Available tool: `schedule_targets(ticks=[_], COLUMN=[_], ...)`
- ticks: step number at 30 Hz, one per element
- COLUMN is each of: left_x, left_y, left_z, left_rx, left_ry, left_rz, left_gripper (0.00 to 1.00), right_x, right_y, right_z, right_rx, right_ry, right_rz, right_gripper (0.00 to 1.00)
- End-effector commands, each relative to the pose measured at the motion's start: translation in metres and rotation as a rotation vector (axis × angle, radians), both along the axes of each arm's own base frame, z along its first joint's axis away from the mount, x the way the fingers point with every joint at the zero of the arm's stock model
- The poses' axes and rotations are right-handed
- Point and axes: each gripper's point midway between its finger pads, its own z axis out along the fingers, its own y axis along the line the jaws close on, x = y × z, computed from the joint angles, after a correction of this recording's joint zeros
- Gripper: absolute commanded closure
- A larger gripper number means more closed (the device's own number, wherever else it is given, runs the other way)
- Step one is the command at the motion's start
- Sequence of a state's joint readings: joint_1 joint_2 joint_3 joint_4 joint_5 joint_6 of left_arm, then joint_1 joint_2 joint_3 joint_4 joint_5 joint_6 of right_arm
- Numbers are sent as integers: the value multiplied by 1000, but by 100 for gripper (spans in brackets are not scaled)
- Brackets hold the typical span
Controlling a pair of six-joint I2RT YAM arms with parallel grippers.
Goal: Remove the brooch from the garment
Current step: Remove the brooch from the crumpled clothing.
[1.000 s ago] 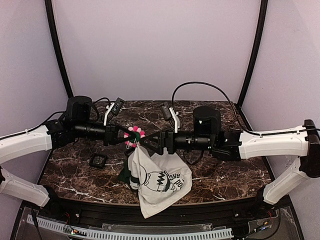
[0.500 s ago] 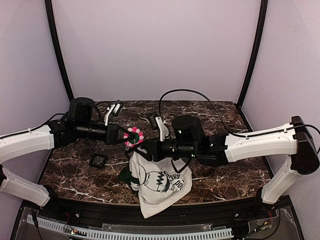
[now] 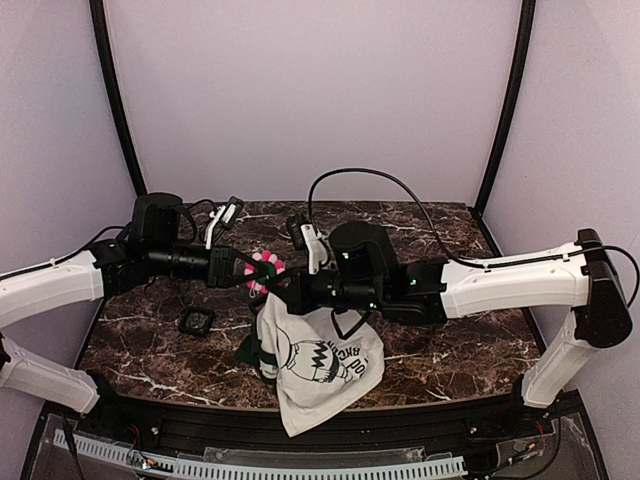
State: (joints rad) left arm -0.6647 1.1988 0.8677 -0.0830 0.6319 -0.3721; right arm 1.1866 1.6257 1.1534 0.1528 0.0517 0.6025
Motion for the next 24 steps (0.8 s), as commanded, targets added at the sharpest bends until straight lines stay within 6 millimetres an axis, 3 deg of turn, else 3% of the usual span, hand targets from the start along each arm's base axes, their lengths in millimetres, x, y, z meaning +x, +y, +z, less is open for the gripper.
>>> schedule_targets(ticks=[1,2,4,8,13,14,20,24], left_x=[-9,-9,-8,1,11,12,7,8], left_y=[2,2,3,12,27,27,20,14], left_z=[23,26,33,50,58,47,34,24], left_rx=[-65,-75,-94,-177,-174,-130,-85,-61], left_ry=[-20,-25,-27,-53,-82,-51,-16,10], left_rz=[-21,-23,-1,104,221,227,162,139], left_gripper=[75,59,38,16,13,12,13,21], right_x=[-1,0,2,5,6,6,8,11], right_y=[-7,-9,-11,-8,-10,-11,-18,-24], right_z=[7,10,15,30,45,48,62,72], right_rx=[0,6,-2,-19,5,16,70,79], right_ry=[-28,-38,-57,-89,-111,-114,-144,-150], right_rz=[-41,-49,-54,-56,-65,-66,-96,-124], right_gripper=[100,100,100,100,100,100,100,100])
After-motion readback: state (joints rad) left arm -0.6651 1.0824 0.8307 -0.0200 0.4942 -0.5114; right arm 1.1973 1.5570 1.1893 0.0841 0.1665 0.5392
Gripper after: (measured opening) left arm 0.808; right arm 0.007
